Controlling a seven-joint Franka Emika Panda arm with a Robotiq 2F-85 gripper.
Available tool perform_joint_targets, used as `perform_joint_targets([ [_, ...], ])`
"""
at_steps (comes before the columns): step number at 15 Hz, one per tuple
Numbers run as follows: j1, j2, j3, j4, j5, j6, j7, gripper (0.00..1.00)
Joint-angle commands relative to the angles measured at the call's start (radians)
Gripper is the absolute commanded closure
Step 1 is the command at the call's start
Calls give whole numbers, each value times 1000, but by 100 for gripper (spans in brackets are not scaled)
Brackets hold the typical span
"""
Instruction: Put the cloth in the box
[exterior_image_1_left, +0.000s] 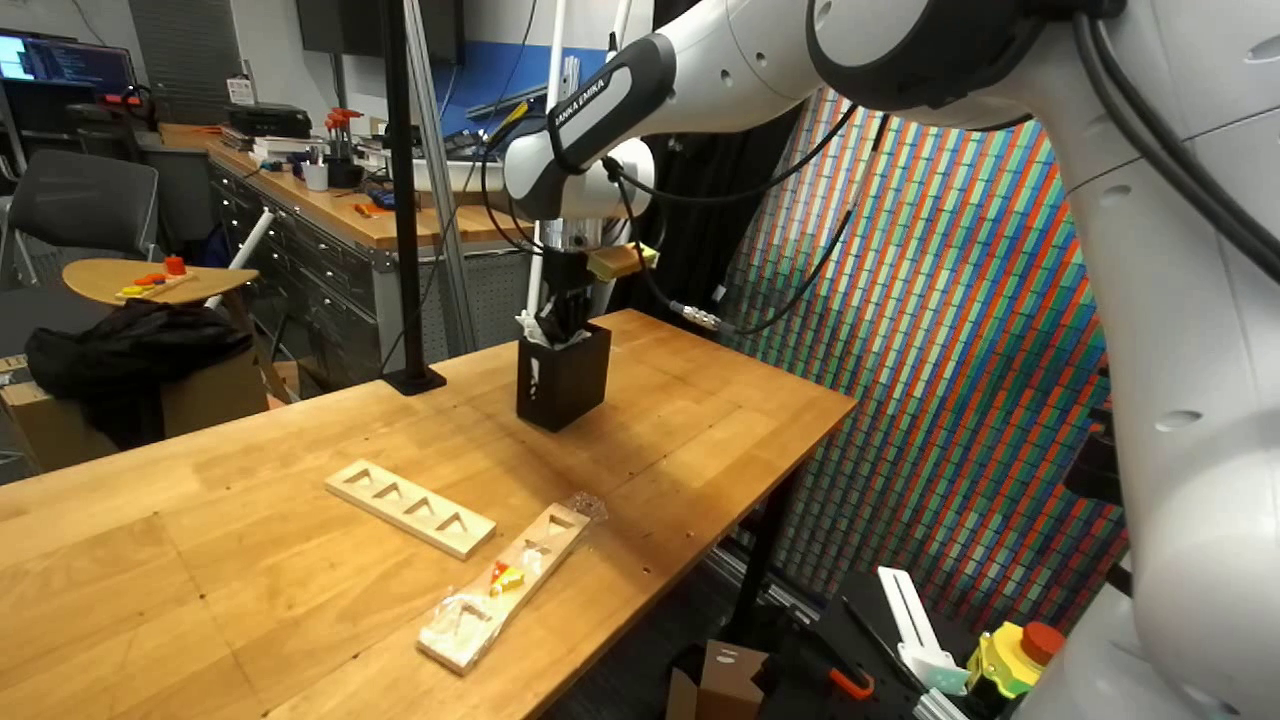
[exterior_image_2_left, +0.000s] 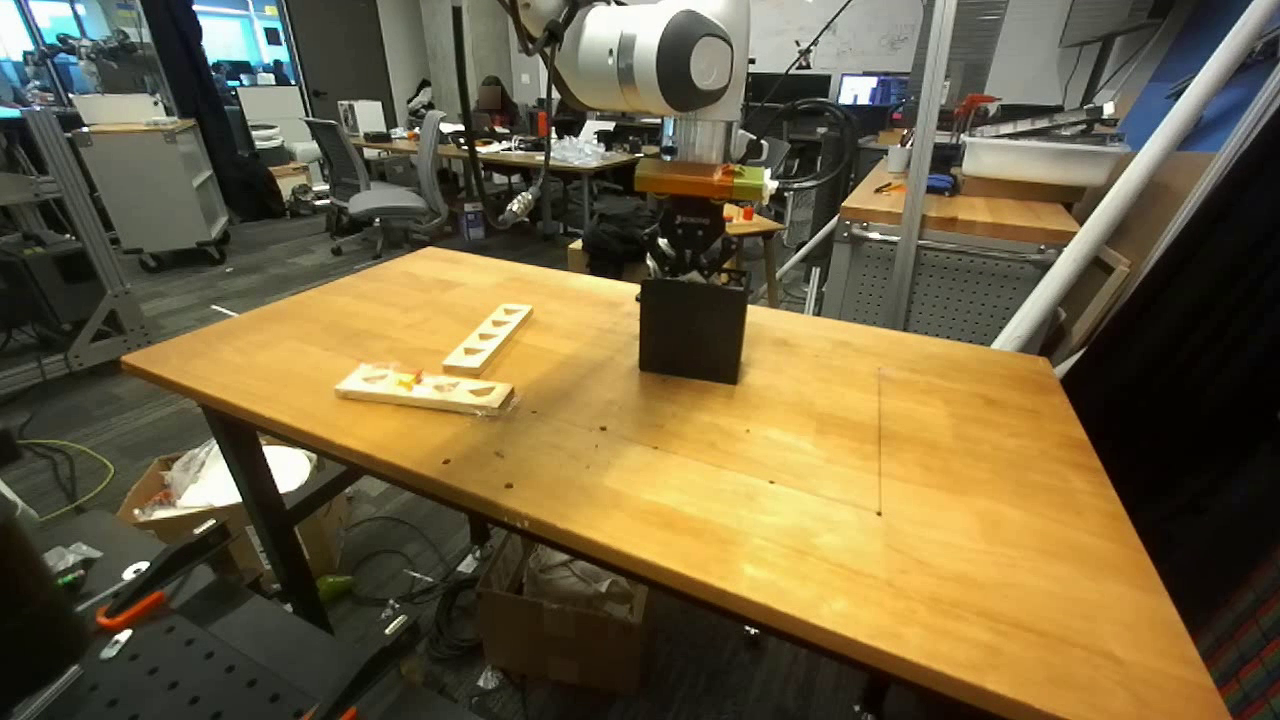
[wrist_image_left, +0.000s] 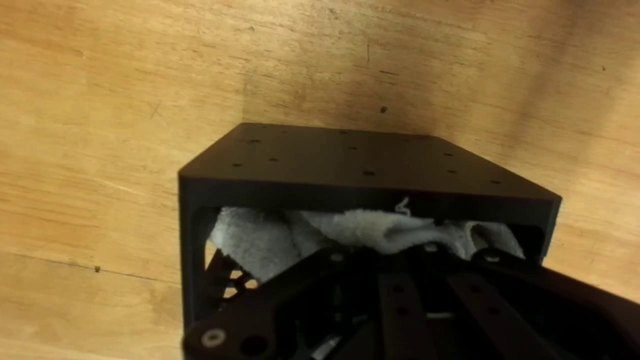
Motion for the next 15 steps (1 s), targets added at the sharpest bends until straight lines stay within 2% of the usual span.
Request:
perform_joint_targets([
  [1, -4, 31, 2, 38, 7, -35, 13, 98],
  [8, -13, 67, -1, 71, -2, -72, 5, 98],
  [15, -9, 24, -19, 84, -27, -111, 13, 98],
])
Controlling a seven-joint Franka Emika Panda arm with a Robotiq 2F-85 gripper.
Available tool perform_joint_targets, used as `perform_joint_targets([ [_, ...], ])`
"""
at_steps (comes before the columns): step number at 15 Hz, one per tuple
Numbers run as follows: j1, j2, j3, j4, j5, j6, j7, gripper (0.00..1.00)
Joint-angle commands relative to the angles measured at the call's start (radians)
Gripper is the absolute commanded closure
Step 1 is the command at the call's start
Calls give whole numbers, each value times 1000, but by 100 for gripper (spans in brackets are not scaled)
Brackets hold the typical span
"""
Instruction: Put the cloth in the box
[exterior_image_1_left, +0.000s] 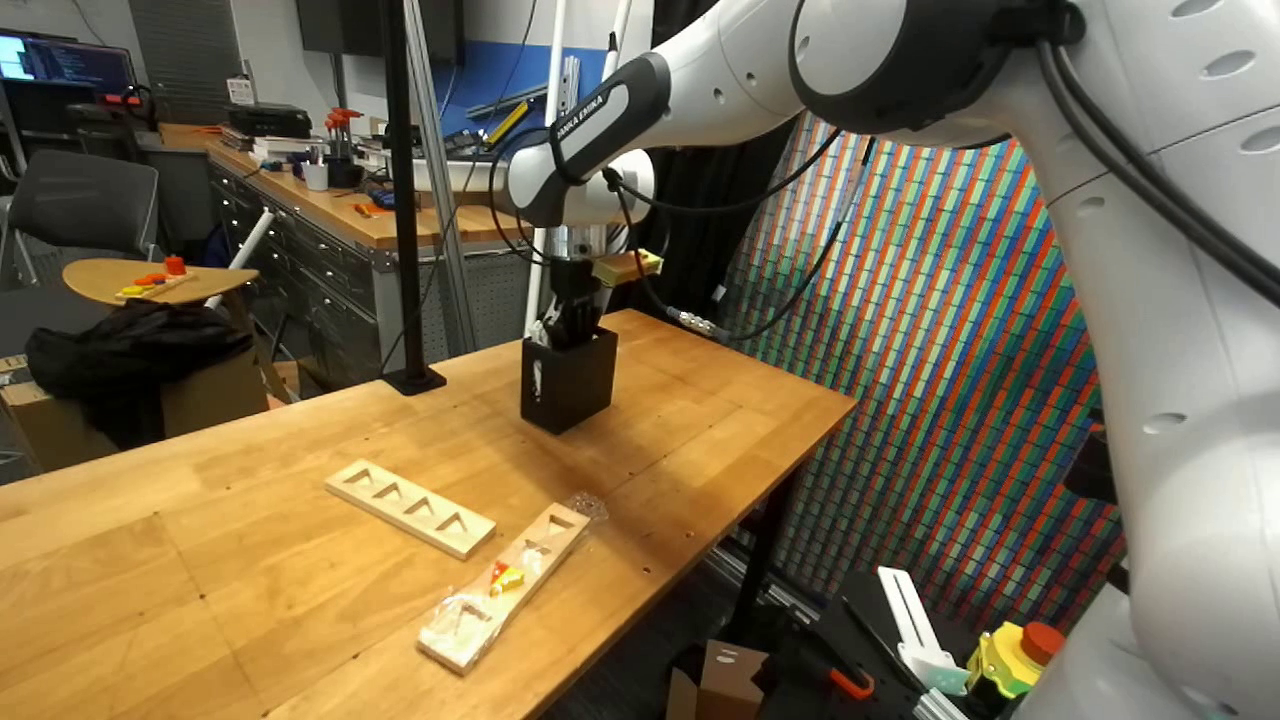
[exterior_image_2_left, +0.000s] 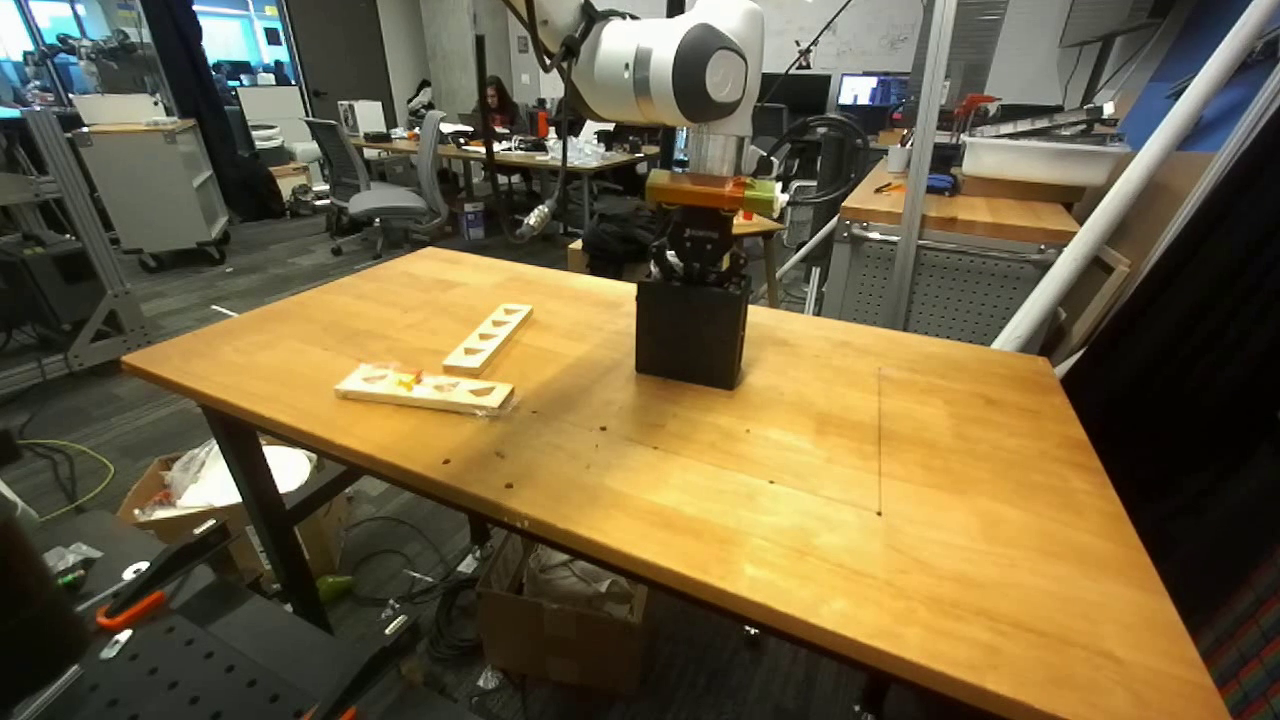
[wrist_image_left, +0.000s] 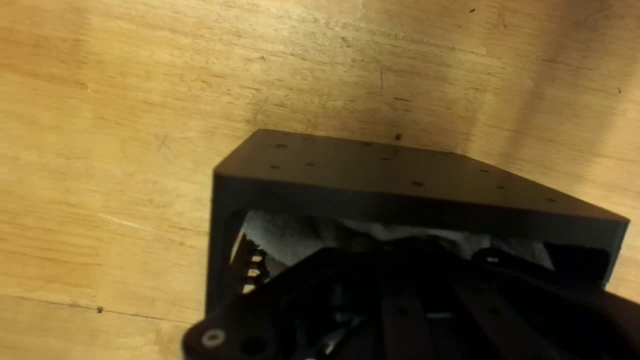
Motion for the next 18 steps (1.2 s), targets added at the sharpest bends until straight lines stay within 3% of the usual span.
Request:
perform_joint_targets([
  [1, 2, -36, -13, 26, -24, -50, 10, 98],
  [9, 37, -78, -30, 124, -110, -160, 27, 98],
  [18, 146, -66, -16, 199, -188, -248, 122, 98],
])
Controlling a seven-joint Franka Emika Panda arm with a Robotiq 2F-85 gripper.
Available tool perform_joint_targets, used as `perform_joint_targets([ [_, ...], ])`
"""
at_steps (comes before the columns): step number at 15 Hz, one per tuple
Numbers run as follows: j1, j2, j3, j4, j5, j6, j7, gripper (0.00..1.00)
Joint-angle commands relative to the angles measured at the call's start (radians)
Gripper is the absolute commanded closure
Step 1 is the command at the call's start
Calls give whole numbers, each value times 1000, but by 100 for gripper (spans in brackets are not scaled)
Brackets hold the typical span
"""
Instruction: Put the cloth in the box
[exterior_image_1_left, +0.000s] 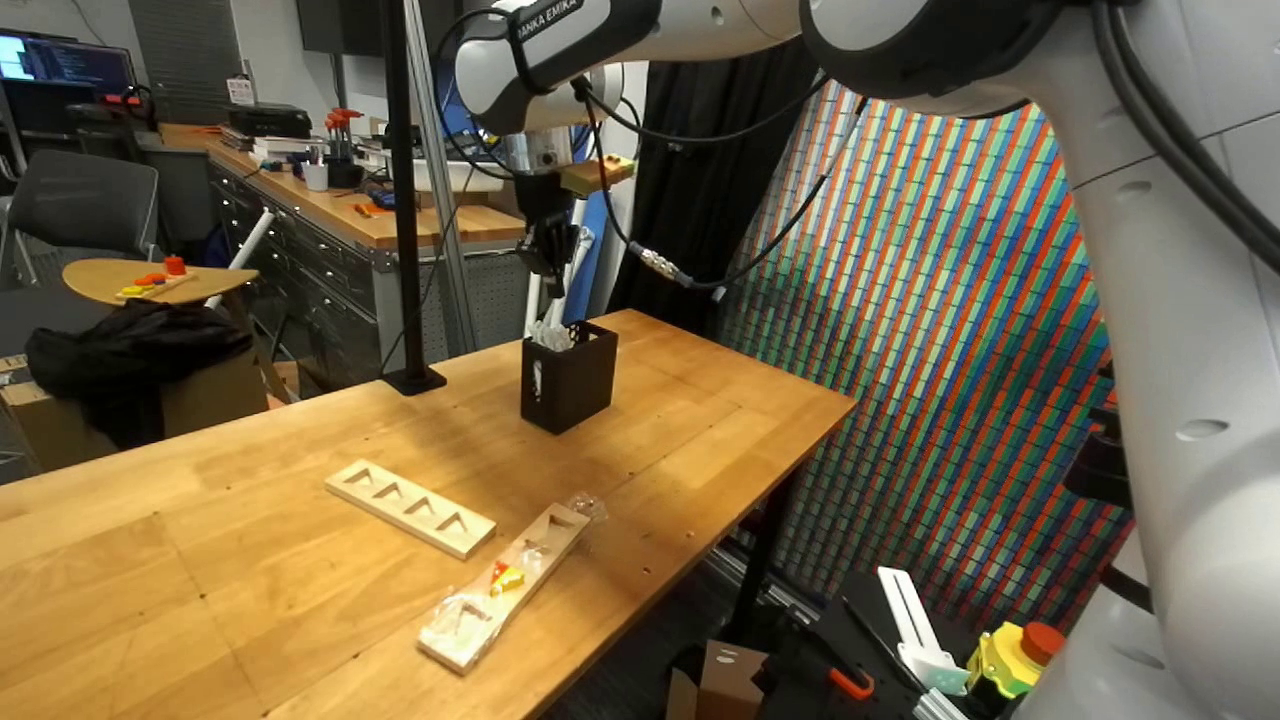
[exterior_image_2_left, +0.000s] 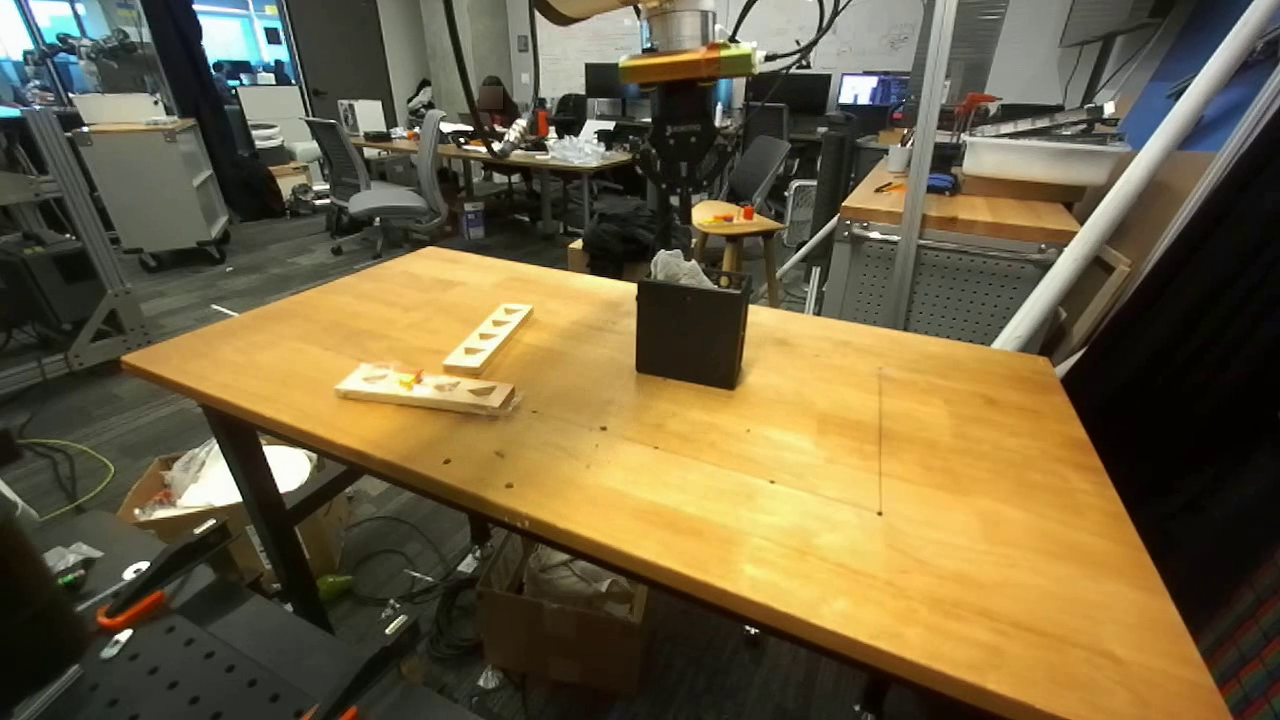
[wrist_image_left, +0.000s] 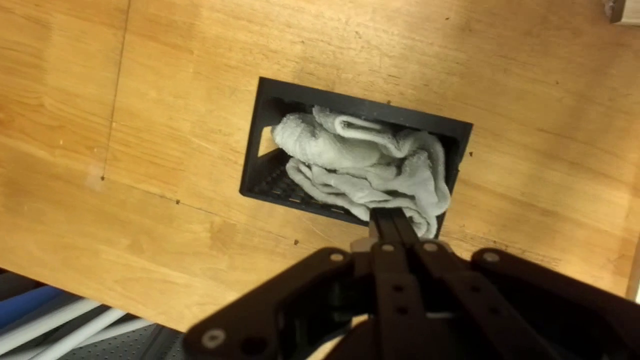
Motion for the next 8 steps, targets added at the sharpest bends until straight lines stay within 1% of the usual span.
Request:
perform_joint_targets([
  [1, 48, 4, -1, 23, -29, -32, 67, 98],
  [5, 76, 7, 3, 12, -24, -23, 108, 98],
  [8, 78, 15, 3, 15, -21, -17, 107, 98],
])
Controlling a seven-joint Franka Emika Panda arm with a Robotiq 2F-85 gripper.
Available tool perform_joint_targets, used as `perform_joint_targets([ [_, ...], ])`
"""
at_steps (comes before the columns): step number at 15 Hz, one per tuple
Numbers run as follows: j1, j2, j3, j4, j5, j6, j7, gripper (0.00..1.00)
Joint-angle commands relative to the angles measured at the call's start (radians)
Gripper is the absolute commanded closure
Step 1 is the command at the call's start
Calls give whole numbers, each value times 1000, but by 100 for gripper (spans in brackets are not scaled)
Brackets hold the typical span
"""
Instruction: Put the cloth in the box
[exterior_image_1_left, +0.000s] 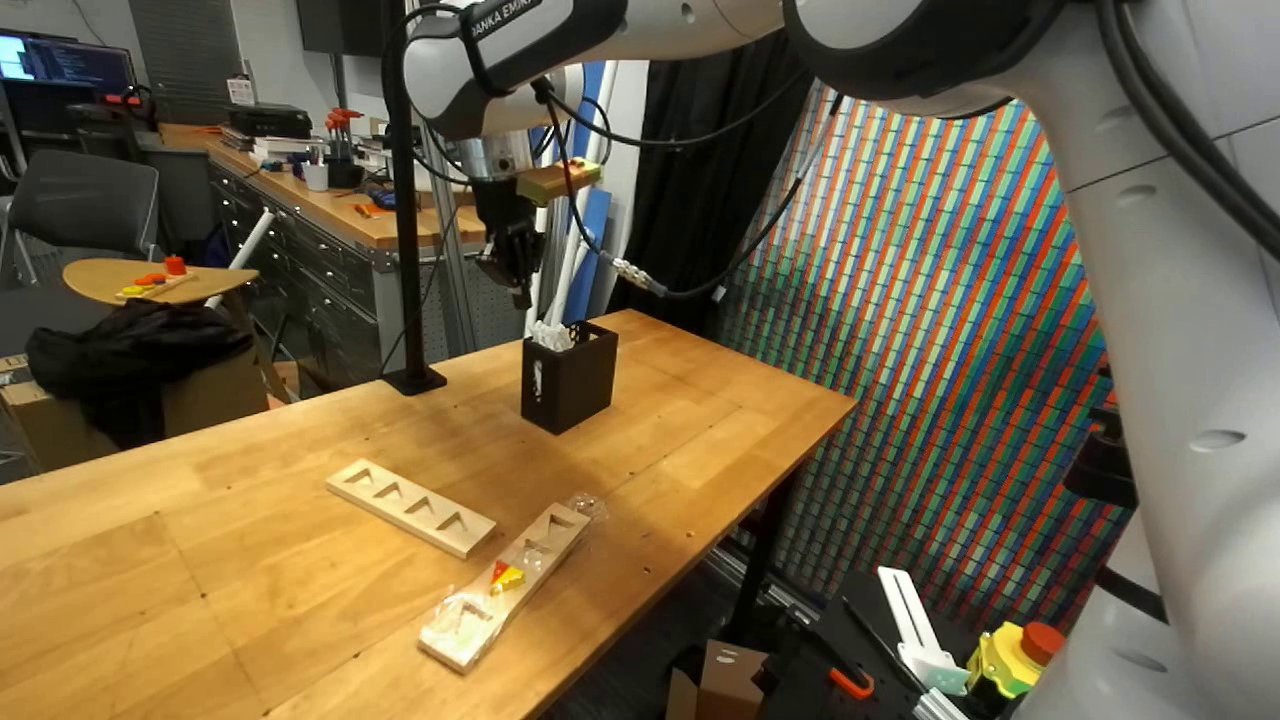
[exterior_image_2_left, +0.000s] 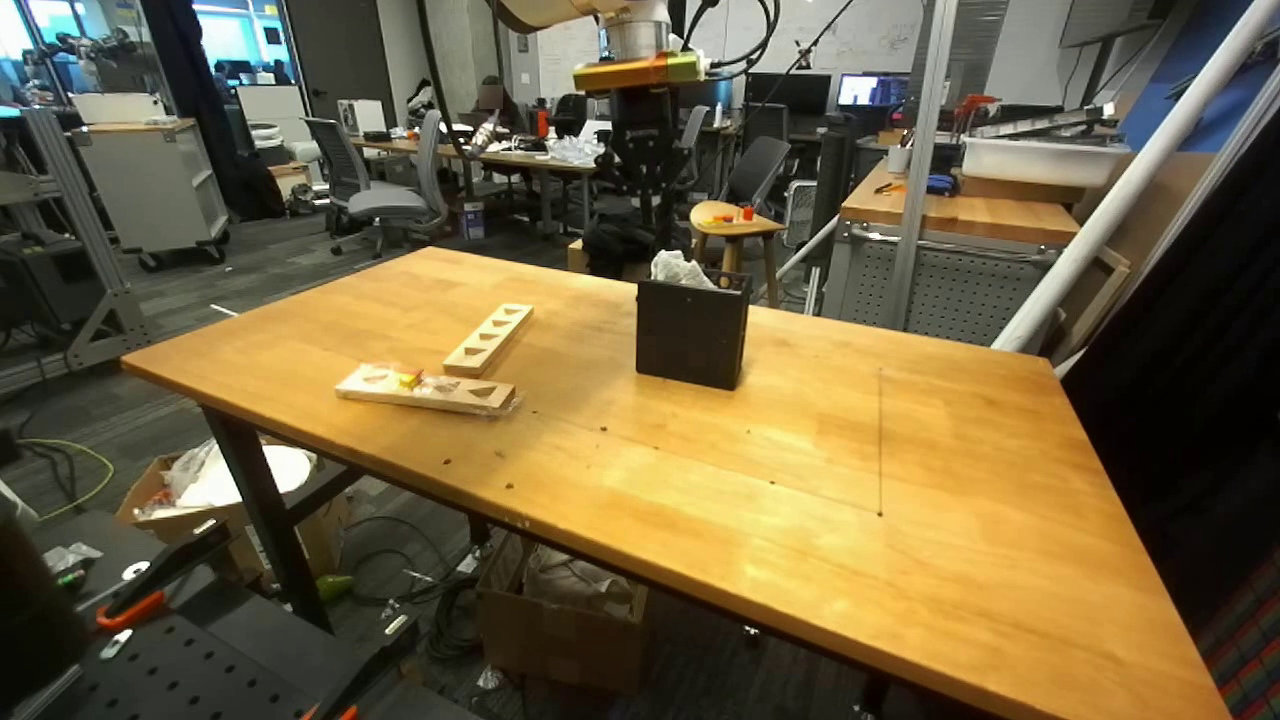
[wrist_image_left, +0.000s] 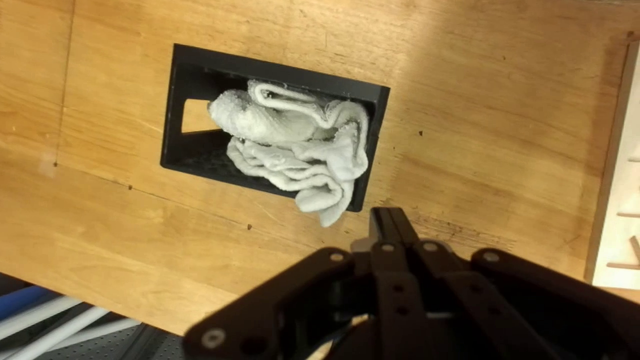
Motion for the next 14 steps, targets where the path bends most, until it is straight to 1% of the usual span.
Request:
perform_joint_targets([
  [1, 1, 8, 0, 20, -17, -5, 12, 98],
  [14, -34, 51, 2, 37, -5, -2, -26, 98],
])
